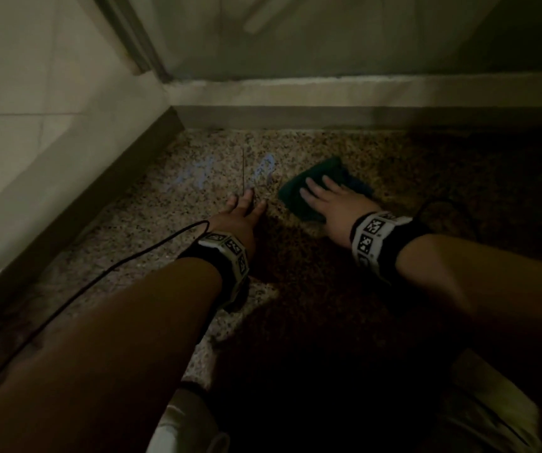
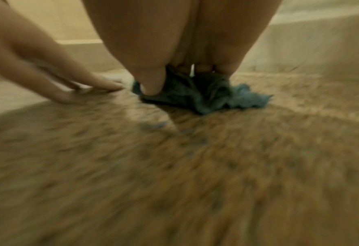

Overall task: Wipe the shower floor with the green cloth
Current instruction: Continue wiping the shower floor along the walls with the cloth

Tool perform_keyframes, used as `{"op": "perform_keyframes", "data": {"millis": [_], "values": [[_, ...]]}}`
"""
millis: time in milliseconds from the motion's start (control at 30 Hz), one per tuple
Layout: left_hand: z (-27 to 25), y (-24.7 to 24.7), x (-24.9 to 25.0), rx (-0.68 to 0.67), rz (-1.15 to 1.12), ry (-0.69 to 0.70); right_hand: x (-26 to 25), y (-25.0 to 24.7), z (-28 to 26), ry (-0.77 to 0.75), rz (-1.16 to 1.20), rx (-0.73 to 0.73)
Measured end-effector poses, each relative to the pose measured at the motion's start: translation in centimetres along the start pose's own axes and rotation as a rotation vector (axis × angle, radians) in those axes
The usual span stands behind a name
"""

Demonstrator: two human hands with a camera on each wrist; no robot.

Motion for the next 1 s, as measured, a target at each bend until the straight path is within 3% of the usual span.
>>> {"op": "perform_keyframes", "data": {"millis": [333, 433, 567, 767, 1000], "values": [[-0.1, -0.1, 0.1, -0.024, 0.017, -0.015, 0.8, -6.8, 5.5, 0.073, 0.103, -0.003], [-0.1, 0.0, 0.2, -0.048, 0.007, -0.007, 0.3, -6.4, 4.6, 0.082, 0.108, 0.037], [-0.1, 0.3, -0.3, -0.031, -0.011, 0.024, -1.2, -3.6, 2.7, 0.047, 0.03, -0.076], [-0.6, 1.5, -2.7, 0.037, 0.021, -0.094, -3.7, -1.5, 0.7, 0.004, -0.066, -0.164], [-0.9, 1.2, -4.1, -0.024, -0.017, -0.079, -3.9, -3.8, 2.5, -0.016, -0.032, -0.09]]}}
Point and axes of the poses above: each hand's wrist, its own z-axis towards the middle knuckle, its own y-axis out of the palm, x = y × z, the point moved 5 cm from there along z, towards the middle knuckle, and after that the axes turned 3 degrees about -y, right-handed, at the moved point
